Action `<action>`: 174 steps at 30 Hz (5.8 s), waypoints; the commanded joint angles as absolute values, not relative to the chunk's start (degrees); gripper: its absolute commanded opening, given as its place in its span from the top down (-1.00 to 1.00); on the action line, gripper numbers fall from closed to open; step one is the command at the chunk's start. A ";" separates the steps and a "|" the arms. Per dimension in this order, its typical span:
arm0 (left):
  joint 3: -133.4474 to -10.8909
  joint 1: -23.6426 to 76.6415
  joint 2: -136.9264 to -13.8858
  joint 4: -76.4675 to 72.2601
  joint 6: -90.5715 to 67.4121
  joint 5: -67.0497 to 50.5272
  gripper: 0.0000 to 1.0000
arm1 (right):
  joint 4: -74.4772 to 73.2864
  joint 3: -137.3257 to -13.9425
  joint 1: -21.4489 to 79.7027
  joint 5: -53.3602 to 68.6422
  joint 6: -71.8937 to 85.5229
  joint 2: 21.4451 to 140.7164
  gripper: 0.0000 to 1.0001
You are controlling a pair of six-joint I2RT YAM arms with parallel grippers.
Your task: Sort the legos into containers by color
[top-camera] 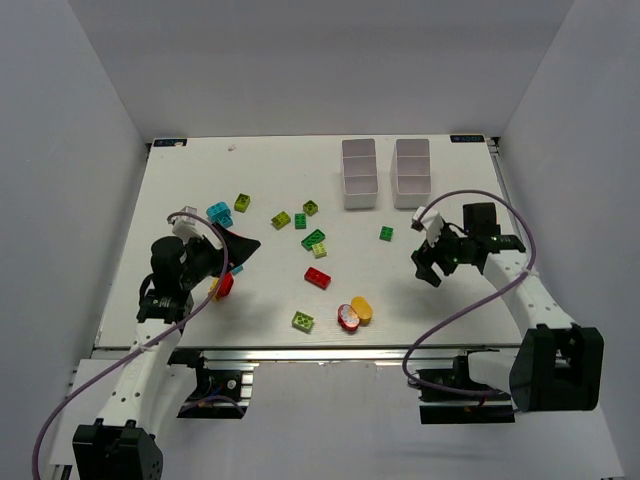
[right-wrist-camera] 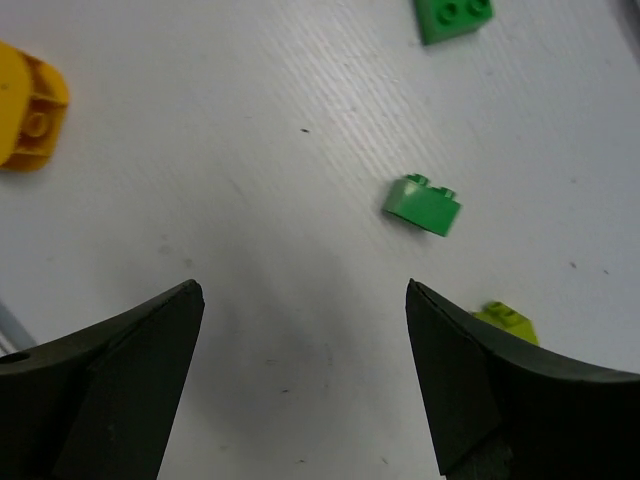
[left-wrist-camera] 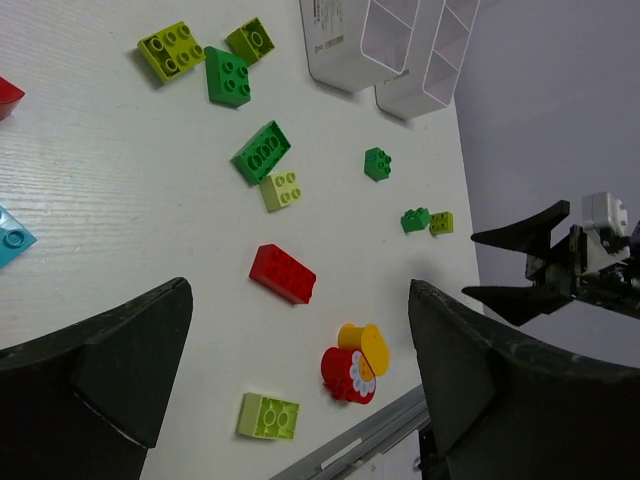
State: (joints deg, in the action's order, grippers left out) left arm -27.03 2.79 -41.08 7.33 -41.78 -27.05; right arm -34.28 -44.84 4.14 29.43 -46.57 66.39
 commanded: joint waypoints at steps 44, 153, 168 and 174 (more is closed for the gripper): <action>-26.01 2.64 -40.34 3.96 -45.26 -23.47 -0.96 | -23.47 -58.53 -4.66 2.90 -4.83 94.48 0.56; -26.10 2.64 -40.96 6.50 -46.93 -22.94 -0.50 | -19.60 -55.63 9.75 7.82 -26.89 94.22 -0.13; -25.49 2.64 -40.87 5.45 -46.93 -23.11 -0.51 | -24.17 -67.49 9.75 18.18 -29.27 91.50 1.00; -25.58 2.64 -40.96 5.10 -46.93 -23.20 -0.51 | -16.55 -75.75 9.58 20.57 -22.61 92.19 1.00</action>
